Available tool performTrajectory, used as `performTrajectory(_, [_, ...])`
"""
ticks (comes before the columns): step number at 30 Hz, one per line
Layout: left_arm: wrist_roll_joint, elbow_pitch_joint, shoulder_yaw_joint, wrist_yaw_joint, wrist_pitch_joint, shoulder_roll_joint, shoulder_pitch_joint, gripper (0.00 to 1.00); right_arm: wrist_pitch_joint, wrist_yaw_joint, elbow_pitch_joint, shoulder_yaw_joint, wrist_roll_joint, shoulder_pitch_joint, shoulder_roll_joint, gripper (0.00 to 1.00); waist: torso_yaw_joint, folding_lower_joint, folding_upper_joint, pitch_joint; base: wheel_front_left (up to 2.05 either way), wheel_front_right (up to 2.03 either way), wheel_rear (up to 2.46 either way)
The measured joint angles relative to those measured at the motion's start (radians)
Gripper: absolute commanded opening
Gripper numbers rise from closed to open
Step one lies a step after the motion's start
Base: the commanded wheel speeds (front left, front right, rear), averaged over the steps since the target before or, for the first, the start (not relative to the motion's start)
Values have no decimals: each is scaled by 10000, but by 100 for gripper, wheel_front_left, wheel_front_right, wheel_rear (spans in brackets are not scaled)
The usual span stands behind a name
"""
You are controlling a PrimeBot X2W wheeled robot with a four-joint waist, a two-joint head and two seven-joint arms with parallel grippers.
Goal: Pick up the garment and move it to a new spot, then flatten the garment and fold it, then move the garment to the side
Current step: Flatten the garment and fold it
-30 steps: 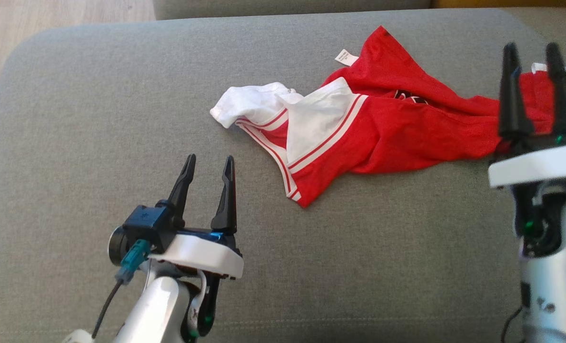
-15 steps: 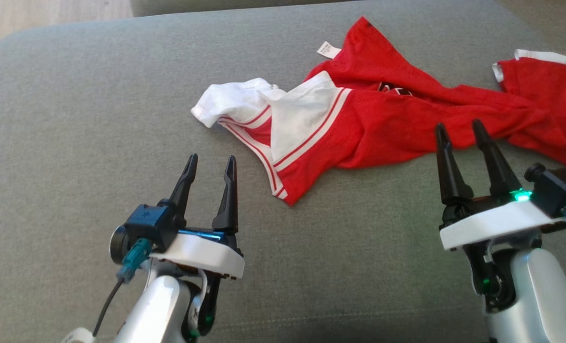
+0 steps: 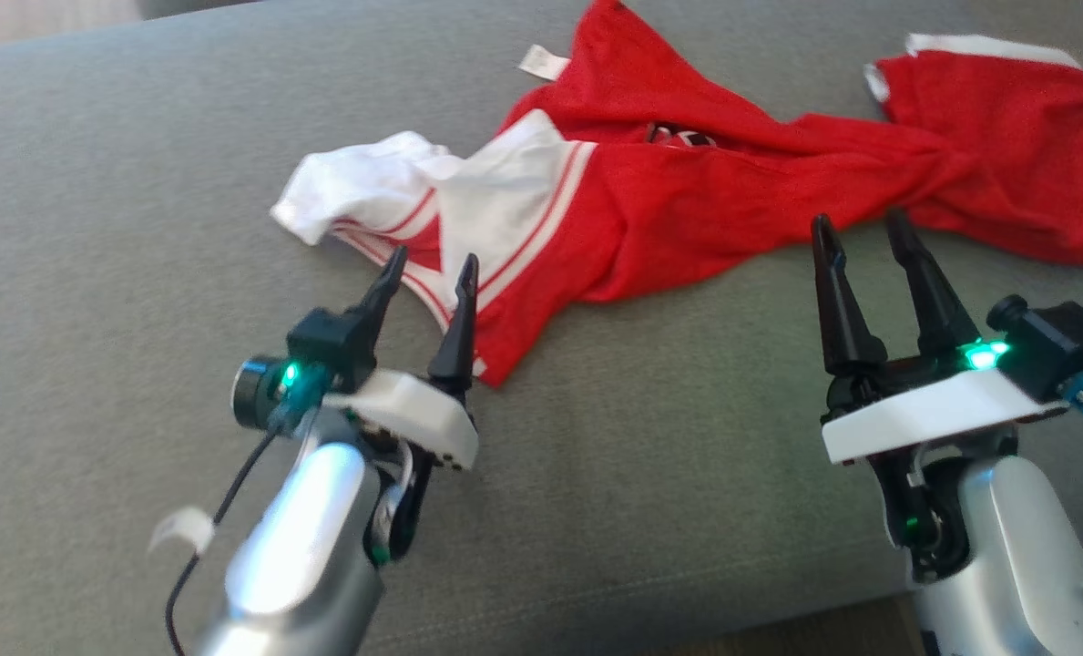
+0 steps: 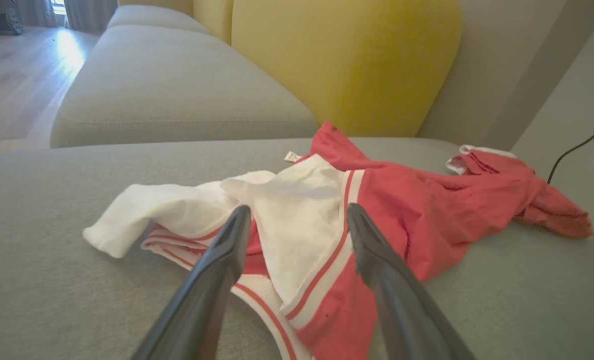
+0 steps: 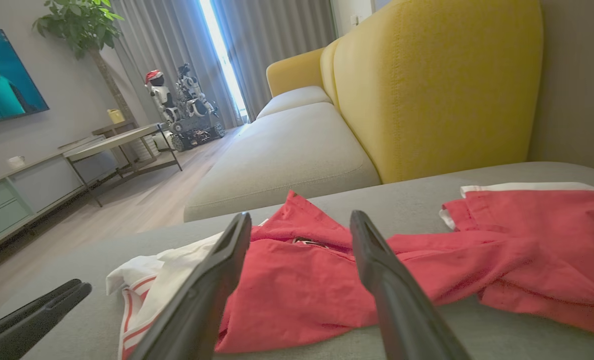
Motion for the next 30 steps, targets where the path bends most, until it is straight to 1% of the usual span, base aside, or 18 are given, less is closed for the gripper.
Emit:
performTrajectory(2, [33, 859, -84, 65, 0, -2, -473, 100, -69, 0, 31, 36, 0, -58, 0, 100, -201, 0, 0, 70, 0, 0, 0])
performTrajectory(4, [-10, 1724, -148, 224, 92, -4, -842, 100, -104, 0, 105, 100, 8, -56, 13, 100, -393, 0, 0, 122, 0, 0, 0])
performTrajectory(7, [-244, 2694, -219, 320, 182, -13, -1257, 100, -201, 0, 240, 159, 84, -56, 27, 100, -645, 0, 0, 177, 0, 0, 0])
performTrajectory(13, [-418, 3781, -485, 240, 163, -36, -1813, 100, -322, 0, 393, 159, 84, -56, 63, 100, -933, 0, 0, 205, 0, 0, 0])
performTrajectory(15, [-537, 3956, -617, 65, 151, -40, -1834, 100, -324, 0, 458, 159, 84, -56, 75, 100, -973, 0, 0, 192, 0, 0, 0])
performTrajectory(16, [-593, 4021, -685, -19, 150, -40, -1835, 89, -326, 0, 493, 159, 82, -56, 82, 100, -984, 0, 0, 184, 0, 0, 0])
performTrajectory(17, [-594, 4040, -756, -36, 148, -40, -1834, 0, -330, 0, 516, 157, 82, -56, 90, 100, -987, 0, 0, 178, 0, 0, 0])
performTrajectory(23, [-591, 3927, -871, -29, 73, -46, -1871, 0, -337, 0, 585, 90, 84, -55, 115, 100, -905, 0, 0, 119, 0, 0, 0])
performTrajectory(28, [-199, 3135, -610, 130, 63, 54, -1871, 0, -336, 0, 616, -19, 67, -54, 123, 100, -684, 0, 0, 35, 0, 0, 0])
performTrajectory(30, [90, 2773, -491, 182, 61, 249, -1885, 0, -334, 0, 608, -63, 67, -54, 123, 100, -566, 0, 0, 21, 0, 0, 0])
